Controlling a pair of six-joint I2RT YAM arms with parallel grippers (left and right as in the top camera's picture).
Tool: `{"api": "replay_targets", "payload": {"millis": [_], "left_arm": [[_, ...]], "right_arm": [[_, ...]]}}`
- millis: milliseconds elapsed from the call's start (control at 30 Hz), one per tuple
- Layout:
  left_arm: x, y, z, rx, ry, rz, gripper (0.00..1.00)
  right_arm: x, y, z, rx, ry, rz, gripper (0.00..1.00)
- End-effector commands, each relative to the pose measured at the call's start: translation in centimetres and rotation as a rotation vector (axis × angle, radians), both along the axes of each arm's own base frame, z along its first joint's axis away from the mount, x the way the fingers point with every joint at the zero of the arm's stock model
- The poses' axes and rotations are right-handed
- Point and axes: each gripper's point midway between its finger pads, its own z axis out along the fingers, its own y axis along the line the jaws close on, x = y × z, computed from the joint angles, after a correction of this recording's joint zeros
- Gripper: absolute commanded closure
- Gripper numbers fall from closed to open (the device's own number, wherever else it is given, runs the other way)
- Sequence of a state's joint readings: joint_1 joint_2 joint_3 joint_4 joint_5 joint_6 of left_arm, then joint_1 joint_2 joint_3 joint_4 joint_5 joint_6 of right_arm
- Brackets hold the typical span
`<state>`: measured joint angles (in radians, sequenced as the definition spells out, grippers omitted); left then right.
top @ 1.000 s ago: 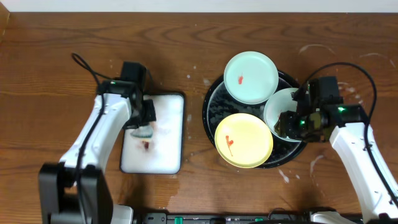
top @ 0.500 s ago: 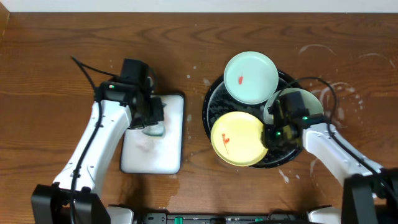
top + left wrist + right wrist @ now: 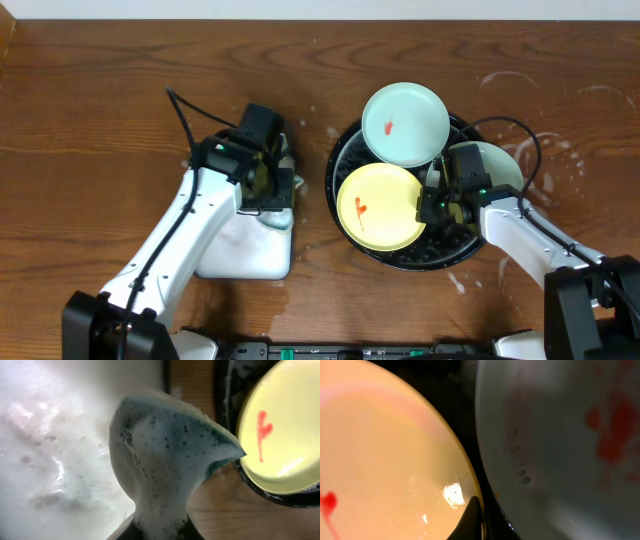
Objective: Clean dirty plates on tray and stack at the side
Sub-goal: 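Carry the sponge with the left gripper onto the yellow plate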
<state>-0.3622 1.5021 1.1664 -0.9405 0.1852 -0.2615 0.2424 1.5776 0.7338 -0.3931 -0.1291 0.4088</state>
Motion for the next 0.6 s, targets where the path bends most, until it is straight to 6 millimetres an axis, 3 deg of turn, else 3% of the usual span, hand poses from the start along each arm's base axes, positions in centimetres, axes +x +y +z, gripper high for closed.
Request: {"api": "replay_targets", "payload": {"millis": [0, 267, 400, 567], "left_arm": [[0.2, -1.0, 0.7, -0.021, -0.028, -0.024, 0.93], [1.7, -3.0, 1.1, -0.074, -0.085, 0.032, 0.92], [1.8, -6.1, 0.5, -0.105, -0.096, 0.010, 0.92], [1.2, -11.2, -2.0, -0.136, -0.079, -0.033, 0.93]], "right_arm": [[0.4, -3.3, -0.8, -0.170, -0.018, -0.138, 0.99], [0.2, -2.7, -0.8, -0.140, -0.008, -0.127, 0.99], [0.2, -2.7, -0.8, -0.140, -0.008, -0.126, 0.99], [0.2, -2.7, -0.8, -0.140, -0.008, -0.127, 0.99]]}}
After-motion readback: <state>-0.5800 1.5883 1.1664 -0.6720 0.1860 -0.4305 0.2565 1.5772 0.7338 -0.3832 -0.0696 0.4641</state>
